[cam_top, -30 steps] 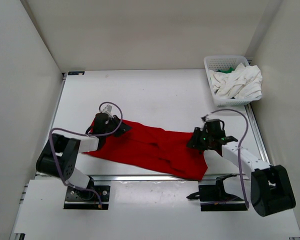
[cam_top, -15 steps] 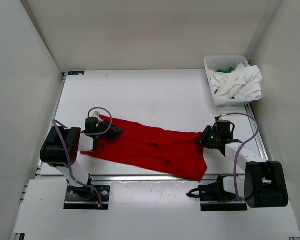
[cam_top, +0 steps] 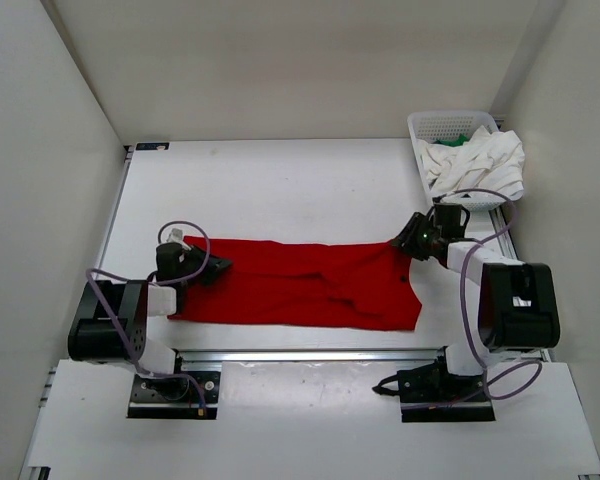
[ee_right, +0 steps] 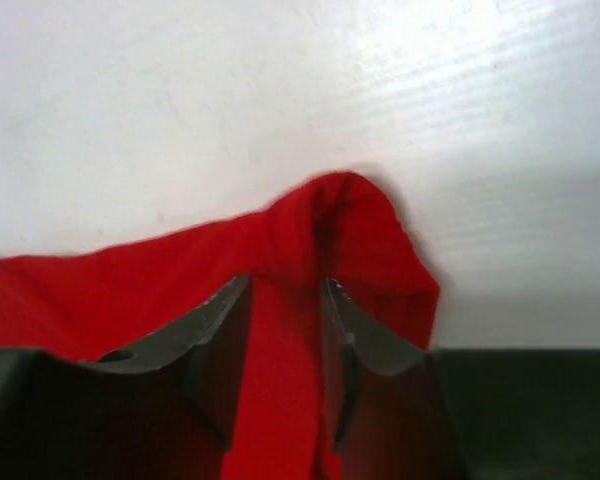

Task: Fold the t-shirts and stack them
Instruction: Fold the other side of the tshirt into a rectangle, then rotate the tshirt 90 degrees

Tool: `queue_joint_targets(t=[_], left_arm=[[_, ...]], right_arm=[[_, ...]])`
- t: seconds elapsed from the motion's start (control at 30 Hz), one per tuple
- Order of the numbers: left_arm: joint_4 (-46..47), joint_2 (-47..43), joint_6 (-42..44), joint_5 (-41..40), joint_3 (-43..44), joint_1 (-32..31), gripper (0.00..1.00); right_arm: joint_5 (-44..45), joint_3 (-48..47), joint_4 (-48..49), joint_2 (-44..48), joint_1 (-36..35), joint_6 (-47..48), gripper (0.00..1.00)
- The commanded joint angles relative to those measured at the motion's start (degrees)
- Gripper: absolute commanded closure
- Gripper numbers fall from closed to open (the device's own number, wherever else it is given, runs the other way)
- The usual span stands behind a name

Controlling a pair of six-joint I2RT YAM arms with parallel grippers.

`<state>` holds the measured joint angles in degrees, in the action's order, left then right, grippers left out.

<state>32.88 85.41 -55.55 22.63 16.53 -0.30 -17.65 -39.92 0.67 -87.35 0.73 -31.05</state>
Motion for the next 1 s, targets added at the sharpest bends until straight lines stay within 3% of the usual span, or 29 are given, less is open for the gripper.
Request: queue_joint_targets(t=[0.0, 0.17, 0.23, 0.3, 0.43, 0.67, 0.97], left_arm=[[-4.30, -4.54, 3.51, -2.06, 0.77, -1.63, 0.82], [-8.62, -11.74, 7.12, -5.13, 0.86, -8.21, 0.81], [-10.29, -13.42, 8.08, -5.23, 1.21, -10.77, 0.81], [-11.52, -15.61, 8.27, -5.23, 0.87, -12.88, 0.81], [-11.18, -18.08, 7.83, -4.79, -0.54, -14.12, 0.80], [-11.96, -22.12, 8.00, -4.70, -2.91, -13.86, 0.80], [-11.70, -23.18, 8.09, -4.53, -3.79, -14.03, 0.80]], right_arm=[[2.00, -2.62, -1.79, 3.22, -2.39, 2.65, 0.65], [8.50, 2.81, -6.03, 16.21, -4.77, 2.31, 0.65], [8.33, 4.84, -6.64, 20.10, -7.58, 2.13, 0.71], [6.59, 7.74, -6.21, 21.95, -13.18, 2.13, 0.88], [7.27, 7.14, -7.61, 19.07, -24.88, 2.31, 1.00], [7.90, 5.65, -8.57, 11.95, -35.35, 1.34, 1.00], [10.53, 2.23, -14.62, 6.59, -38.53, 3.88, 1.00]])
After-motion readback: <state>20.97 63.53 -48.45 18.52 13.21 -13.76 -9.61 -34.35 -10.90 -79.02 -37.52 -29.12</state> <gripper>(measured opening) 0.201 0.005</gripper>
